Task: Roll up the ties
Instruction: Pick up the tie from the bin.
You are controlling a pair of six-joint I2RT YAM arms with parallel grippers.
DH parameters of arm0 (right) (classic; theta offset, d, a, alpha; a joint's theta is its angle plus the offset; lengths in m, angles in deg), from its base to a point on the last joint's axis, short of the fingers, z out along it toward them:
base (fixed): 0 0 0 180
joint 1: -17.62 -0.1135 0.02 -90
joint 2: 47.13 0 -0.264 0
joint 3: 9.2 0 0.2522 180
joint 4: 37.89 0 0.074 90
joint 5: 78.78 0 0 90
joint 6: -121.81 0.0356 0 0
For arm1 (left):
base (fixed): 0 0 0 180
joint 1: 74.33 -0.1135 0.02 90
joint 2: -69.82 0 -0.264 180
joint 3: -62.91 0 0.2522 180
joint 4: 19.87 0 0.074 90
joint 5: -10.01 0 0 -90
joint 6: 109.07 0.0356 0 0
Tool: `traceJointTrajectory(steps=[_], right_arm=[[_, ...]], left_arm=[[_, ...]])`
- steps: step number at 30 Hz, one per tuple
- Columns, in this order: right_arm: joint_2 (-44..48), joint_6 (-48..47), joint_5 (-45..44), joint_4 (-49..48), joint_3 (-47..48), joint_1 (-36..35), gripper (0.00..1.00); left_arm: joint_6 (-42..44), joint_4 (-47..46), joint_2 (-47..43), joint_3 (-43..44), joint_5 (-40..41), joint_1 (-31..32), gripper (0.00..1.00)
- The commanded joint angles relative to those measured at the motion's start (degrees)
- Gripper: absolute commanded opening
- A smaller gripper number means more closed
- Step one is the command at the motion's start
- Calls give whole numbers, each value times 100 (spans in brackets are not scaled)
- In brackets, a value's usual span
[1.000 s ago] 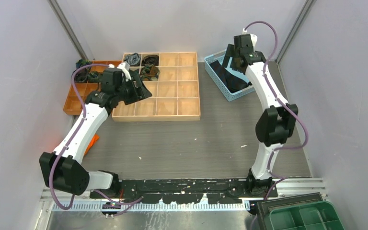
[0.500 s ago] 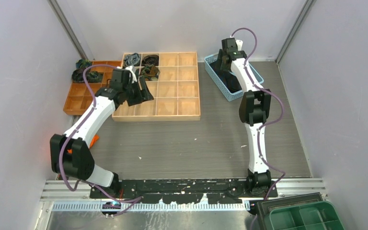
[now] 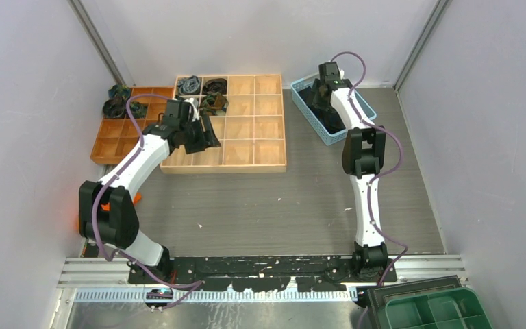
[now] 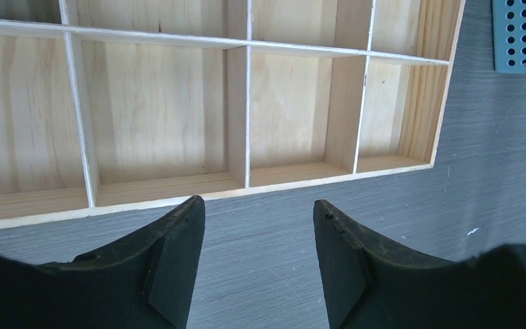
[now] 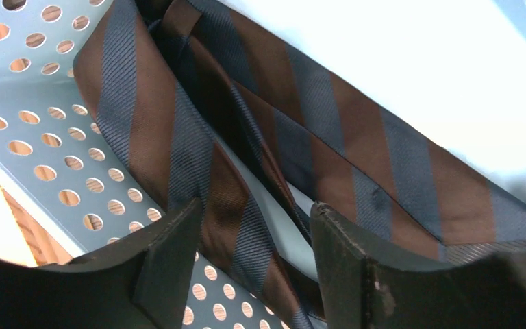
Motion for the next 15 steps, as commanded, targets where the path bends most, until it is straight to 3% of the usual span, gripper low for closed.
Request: traceJointTrajectory(steps=[1, 5, 6, 7, 12, 15], right_arm=[[-10, 138, 671, -225, -69, -3, 62], [-84, 138, 746, -179, -4, 21, 39], [-95, 141, 747, -163, 24, 32, 27], [-91, 133, 748, -152, 48, 46, 21], [25, 138, 644, -226, 190, 149, 2], [92, 166, 644, -145, 568, 272, 1]], left_arm=[[88, -214, 54, 93, 4, -14, 59], [87, -210, 78, 63, 8, -14, 48], [87, -204, 86, 67, 7, -14, 44], [91, -199, 96, 63, 7, -14, 41], [92, -165, 127, 93, -10, -14, 18], [88, -116, 119, 141, -7, -14, 7]])
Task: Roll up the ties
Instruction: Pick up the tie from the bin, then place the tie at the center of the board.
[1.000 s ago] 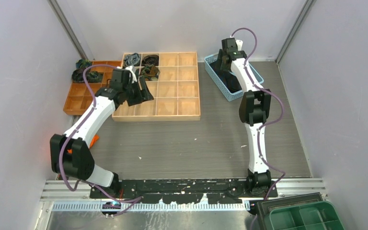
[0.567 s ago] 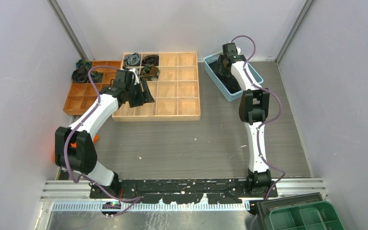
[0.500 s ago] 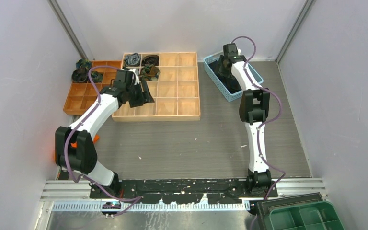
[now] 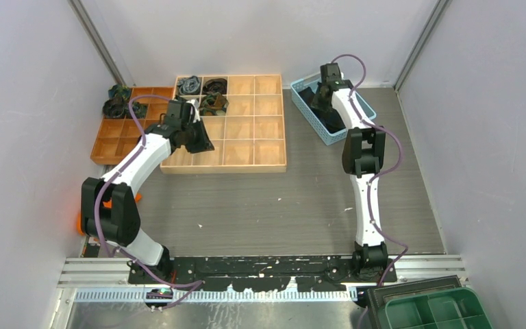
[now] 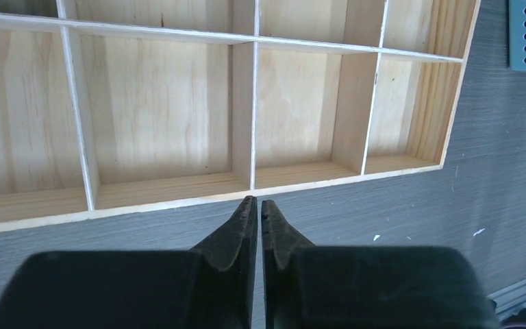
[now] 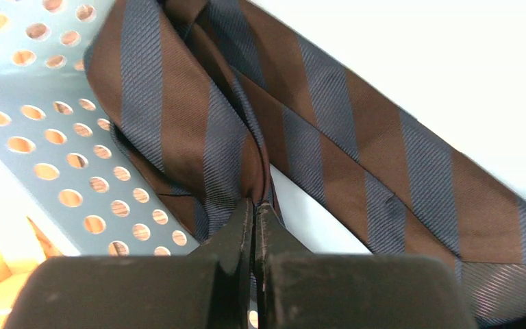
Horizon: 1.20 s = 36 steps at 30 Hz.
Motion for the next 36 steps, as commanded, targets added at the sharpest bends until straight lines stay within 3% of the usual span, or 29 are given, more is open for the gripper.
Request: traceJointTrajectory(steps=[1, 7, 13, 20, 30, 36], right_arm=[[310, 30, 57, -88, 647, 176, 1], [1162, 29, 167, -392, 247, 338, 1], [2590, 114, 616, -1113, -1076, 341, 1], [3734, 140, 972, -883, -1417, 337, 1], [6077, 78, 1220, -380, -2501, 124, 1], [7478, 280, 1860, 169, -2917, -83, 1]], left_arm=[[85, -119, -46, 135, 0, -14, 6], [106, -194, -337, 57, 126, -14, 1], [118, -211, -650, 30, 83, -14, 1], [64, -157, -1156, -83, -22, -5, 0], [22, 104, -2188, -191, 11, 102, 0], [-118, 335, -2882, -165, 93, 369, 0]])
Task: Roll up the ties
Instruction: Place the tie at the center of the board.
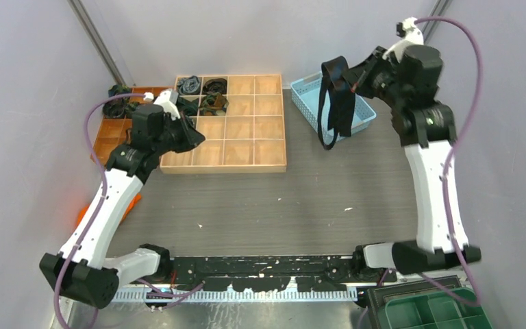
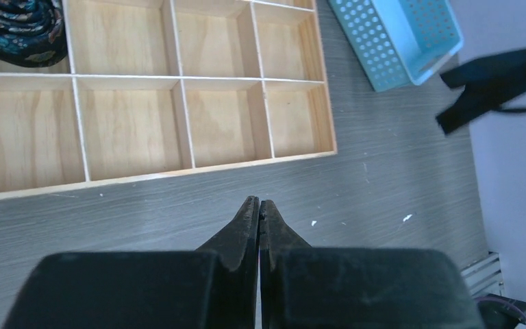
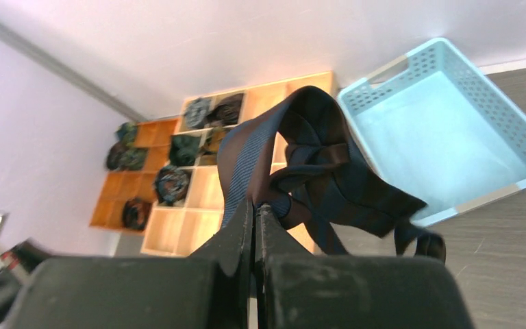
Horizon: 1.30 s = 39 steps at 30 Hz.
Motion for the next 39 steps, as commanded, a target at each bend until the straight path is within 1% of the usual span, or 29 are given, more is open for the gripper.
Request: traceJointTrajectory(steps=[1, 4, 8, 12, 15, 17, 21, 22, 25, 29, 34, 35, 36, 37, 39], right_arm=[[961, 219, 714, 413, -90, -152, 1], [1287, 358, 1020, 891, -188, -256, 1], [1842, 626, 1288, 1061, -1033, -577, 1], [2242, 707, 1156, 1321, -1936, -1087, 1], [2429, 998, 1057, 1125, -2923, -1645, 1], [2375, 1128, 744, 970, -3410, -2134, 1], [1750, 1306, 182, 425, -4035, -3165, 1], [1539, 1344, 16, 246, -4098, -3440, 1], [740, 1394, -126, -267, -4075, -4083, 1], [-451, 1374, -100, -725, -3617, -4648, 1], [-1873, 1258, 163, -924, -2577, -4963, 1], [-2144, 1230, 248, -917, -2357, -4988, 9], [-2389, 1199, 301, -858, -2104, -5017, 21], [-2567, 1145, 297, -800, -1910, -5035, 36], [-2706, 1025, -10, -728, -1667, -5035, 60]], left_arm=[[-122, 182, -597, 60, 81, 233, 0], [-246, 404, -1052, 166, 262, 455, 0], [-406, 731, -1513, 189, 391, 682, 0], [-533, 1108, -2021, -17, 828, 891, 0], [-679, 1364, -2377, -330, 1168, 934, 0], [-788, 1464, -2619, -559, 1356, 936, 0], [-905, 1709, -3121, -864, 1893, 937, 0], [-911, 1798, -3217, -883, 2032, 937, 0], [-940, 2054, -3530, -812, 2424, 937, 0], [-930, 2396, -3835, -598, 3064, 937, 0], [-922, 2671, -3850, -361, 3328, 937, 0], [-931, 2713, -3853, -341, 3360, 937, 0], [-933, 2739, -3860, -335, 3383, 937, 0], [-926, 2742, -3874, -334, 3403, 937, 0], [-888, 2743, -3924, -370, 3445, 937, 0]])
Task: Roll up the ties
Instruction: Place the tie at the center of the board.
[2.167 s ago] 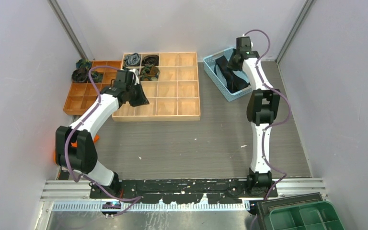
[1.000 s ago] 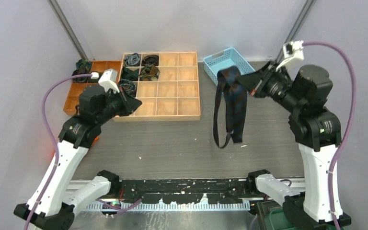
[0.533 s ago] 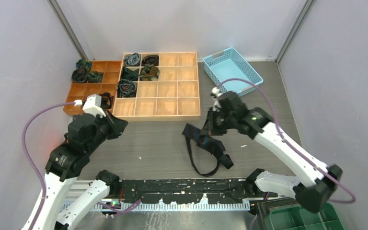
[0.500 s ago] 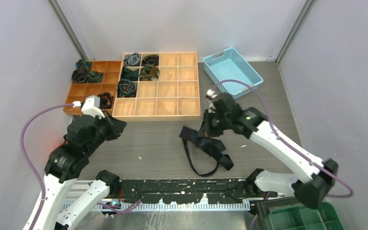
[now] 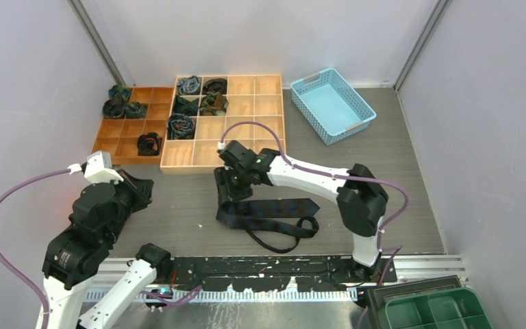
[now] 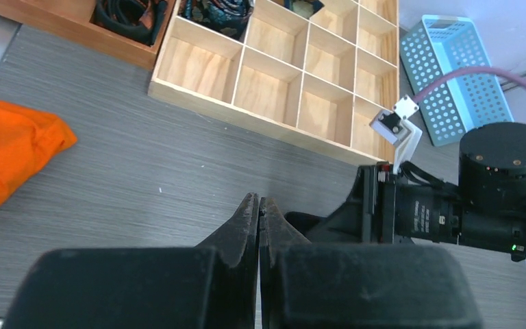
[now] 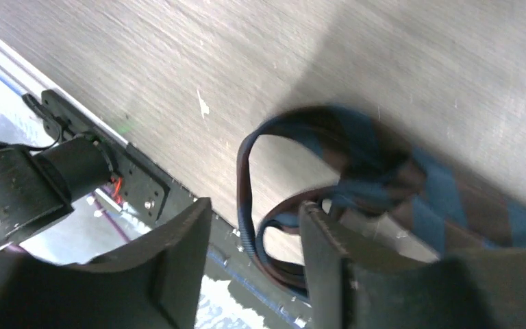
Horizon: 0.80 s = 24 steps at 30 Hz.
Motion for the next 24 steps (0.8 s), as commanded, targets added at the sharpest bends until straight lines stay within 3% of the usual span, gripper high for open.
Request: traceJointTrajectory(steps=[1, 4, 13, 18, 24], right_arm=[[-104, -293, -408, -181, 726, -36, 69], [213, -539, -1051, 96, 780, -28, 82], [2066, -315, -3083, 1119, -729, 173, 82], [2949, -27, -2651, 1193, -1717, 238, 79], [3513, 100, -2039, 939, -2536, -193, 81]], left_arm=[[46, 79, -82, 110, 322, 14, 0], [159, 29, -58, 30, 264, 14, 0], [17, -1103, 412, -916, -1204, 14, 0], [-172, -1746, 859, -1416, -1716, 67, 0], [103, -1533, 1272, -914, -942, 329, 0]])
